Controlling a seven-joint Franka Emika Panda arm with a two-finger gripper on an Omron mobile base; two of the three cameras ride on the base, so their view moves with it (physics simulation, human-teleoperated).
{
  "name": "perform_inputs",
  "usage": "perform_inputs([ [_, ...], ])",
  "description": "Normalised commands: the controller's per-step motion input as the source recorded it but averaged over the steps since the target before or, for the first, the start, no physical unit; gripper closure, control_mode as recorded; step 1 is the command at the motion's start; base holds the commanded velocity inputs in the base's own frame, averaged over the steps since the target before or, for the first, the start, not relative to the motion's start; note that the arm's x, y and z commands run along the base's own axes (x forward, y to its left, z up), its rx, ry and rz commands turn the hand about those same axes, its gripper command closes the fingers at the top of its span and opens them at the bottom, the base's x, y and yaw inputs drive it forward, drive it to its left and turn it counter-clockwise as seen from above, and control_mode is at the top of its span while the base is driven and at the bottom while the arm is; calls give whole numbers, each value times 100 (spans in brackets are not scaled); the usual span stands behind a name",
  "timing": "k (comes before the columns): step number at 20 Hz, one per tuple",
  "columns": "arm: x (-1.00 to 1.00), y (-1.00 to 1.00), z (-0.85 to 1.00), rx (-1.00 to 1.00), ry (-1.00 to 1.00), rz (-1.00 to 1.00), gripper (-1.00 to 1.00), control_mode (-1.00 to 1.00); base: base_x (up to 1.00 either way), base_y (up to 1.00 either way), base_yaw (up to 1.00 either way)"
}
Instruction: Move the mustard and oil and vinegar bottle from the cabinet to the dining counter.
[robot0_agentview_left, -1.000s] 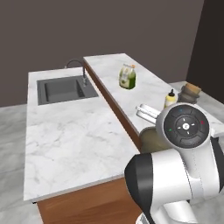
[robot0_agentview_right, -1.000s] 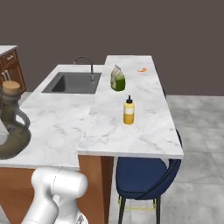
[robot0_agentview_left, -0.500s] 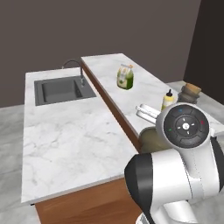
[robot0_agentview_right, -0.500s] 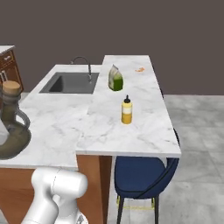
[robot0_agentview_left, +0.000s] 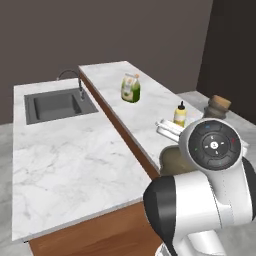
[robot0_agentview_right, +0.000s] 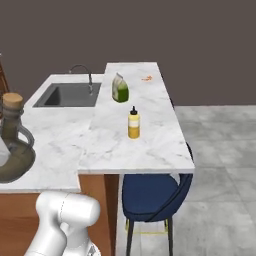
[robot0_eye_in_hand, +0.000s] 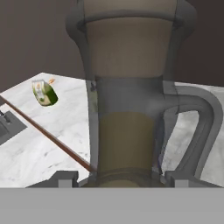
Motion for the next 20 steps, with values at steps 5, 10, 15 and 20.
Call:
perform_inputs([
  [5, 0, 0, 0, 0, 0, 0, 100, 100, -1, -52, -47],
  [10, 0, 0, 0, 0, 0, 0, 100, 100, 0, -37, -63],
  [15, 0, 0, 0, 0, 0, 0, 100, 100, 6, -31, -62],
  [20, 0, 0, 0, 0, 0, 0, 100, 100, 7, -16, -73],
])
